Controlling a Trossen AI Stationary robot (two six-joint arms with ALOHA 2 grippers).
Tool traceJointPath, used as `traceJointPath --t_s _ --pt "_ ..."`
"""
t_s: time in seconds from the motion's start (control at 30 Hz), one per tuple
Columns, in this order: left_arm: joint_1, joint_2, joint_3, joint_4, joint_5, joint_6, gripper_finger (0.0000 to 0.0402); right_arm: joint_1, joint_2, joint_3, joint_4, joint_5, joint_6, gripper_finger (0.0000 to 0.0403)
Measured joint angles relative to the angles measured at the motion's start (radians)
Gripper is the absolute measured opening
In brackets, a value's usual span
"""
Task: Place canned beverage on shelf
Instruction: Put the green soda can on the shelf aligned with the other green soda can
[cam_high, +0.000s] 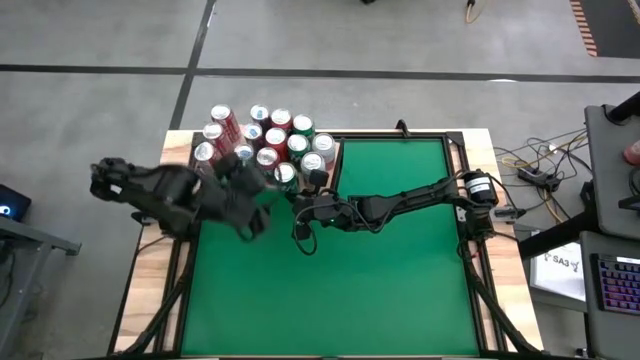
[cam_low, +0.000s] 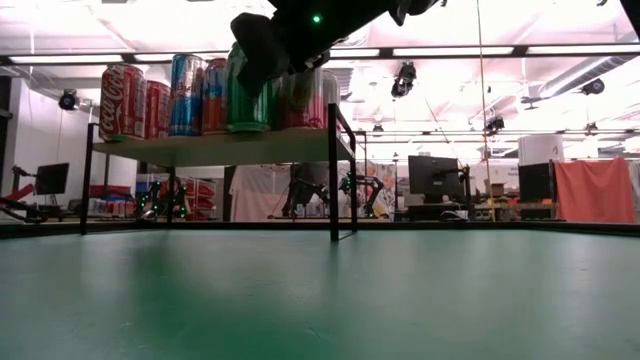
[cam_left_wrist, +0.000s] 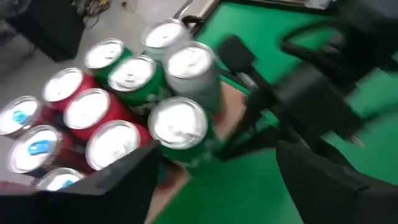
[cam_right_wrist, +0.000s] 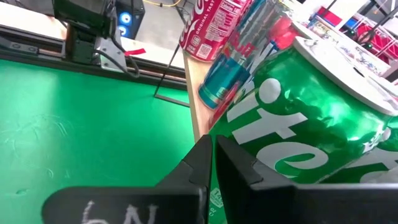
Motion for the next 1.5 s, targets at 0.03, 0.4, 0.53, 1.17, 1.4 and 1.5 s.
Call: traceJointPath --t_s 0.03,0.4,0.53,1.17,1.4,1.5 --pt "-0.029 0.001 -0.014 0.0 -0.011 -0.006 0.0293 0.0 0.0 0.0 0.0 0.0 0.0 0.0012" --pt "-0.146 0.011 -0.291 0.133 -0.051 -0.052 0.0095 0.0 0.0 0.0 0.001 0.0 0.0 0.0012" --pt "-0.13 0.009 -0.395 0.217 -0.126 -0.04 0.0016 0.0 0.0 0.0 0.001 0.0 0.0 0.0012" --pt "-0.05 -0.009 -0.543 0.49 -0.34 0.142 0.0 0.001 0.0 0.0 0.005 0.021 -0.001 0.0012" --pt "-0.04 -0.009 -0.543 0.491 -0.338 0.145 0.0 0.001 0.0 0.0 -0.004 0.049 -0.008 0.0012" --pt "-0.04 -0.009 -0.543 0.491 -0.338 0.145 0.0 0.001 0.0 0.0 -0.004 0.05 -0.008 0.0012"
